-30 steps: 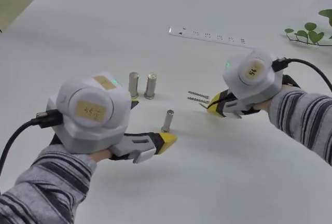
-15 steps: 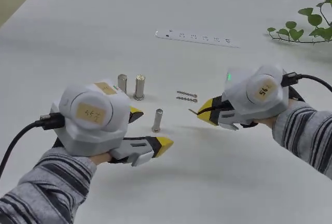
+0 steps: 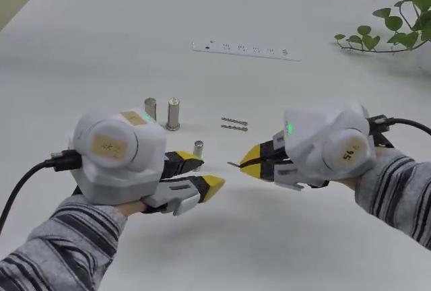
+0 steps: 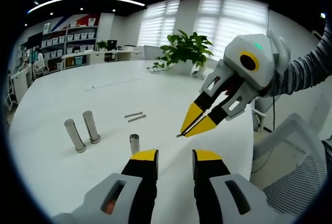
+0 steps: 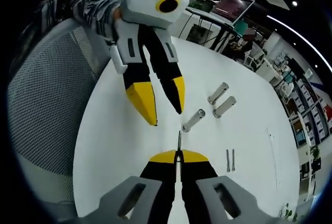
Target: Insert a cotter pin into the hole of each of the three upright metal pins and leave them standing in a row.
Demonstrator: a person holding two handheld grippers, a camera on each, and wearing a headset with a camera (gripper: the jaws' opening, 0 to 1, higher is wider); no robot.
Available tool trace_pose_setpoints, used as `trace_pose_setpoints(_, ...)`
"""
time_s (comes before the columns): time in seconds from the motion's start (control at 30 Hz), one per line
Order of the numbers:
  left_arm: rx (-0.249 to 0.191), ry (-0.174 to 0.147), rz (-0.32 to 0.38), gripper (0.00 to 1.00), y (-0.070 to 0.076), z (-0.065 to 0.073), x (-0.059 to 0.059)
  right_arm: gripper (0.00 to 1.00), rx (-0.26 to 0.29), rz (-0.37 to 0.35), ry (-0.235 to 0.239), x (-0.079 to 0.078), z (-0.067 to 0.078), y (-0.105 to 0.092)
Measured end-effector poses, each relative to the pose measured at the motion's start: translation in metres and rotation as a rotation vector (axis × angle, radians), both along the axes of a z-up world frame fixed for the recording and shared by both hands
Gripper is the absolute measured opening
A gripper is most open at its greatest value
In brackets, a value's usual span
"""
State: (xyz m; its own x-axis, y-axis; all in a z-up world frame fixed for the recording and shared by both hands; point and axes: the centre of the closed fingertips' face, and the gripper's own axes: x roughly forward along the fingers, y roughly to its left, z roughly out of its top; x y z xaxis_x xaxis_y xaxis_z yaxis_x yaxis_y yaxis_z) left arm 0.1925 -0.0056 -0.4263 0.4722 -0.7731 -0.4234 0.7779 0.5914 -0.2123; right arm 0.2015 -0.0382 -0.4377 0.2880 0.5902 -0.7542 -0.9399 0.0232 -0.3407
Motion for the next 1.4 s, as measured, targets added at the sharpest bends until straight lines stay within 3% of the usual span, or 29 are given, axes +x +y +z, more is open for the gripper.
trace_pose_setpoints(0.13,-0.057,0.037,-0.002,0.2,-0.004,0.002,-0.003,0.0,-0.01,0.054,-0.031,-0.007,0.004,0.006)
trace_pose_setpoints(0.47,-0.134,0.076,-0.01,0.08,-0.011,0.007,-0.008,0.0,0.005,0.122,-0.038,-0.021,0.009,0.018)
trace_pose_setpoints(0.73,-0.146,0.097,-0.019,0.0,-0.012,0.006,-0.011,0.0,0.02,0.126,-0.039,-0.024,0.013,0.022)
trace_pose_setpoints(1.4,-0.194,0.134,-0.012,0.0,-0.013,0.008,-0.012,0.0,0.025,0.121,-0.053,-0.025,0.016,0.023)
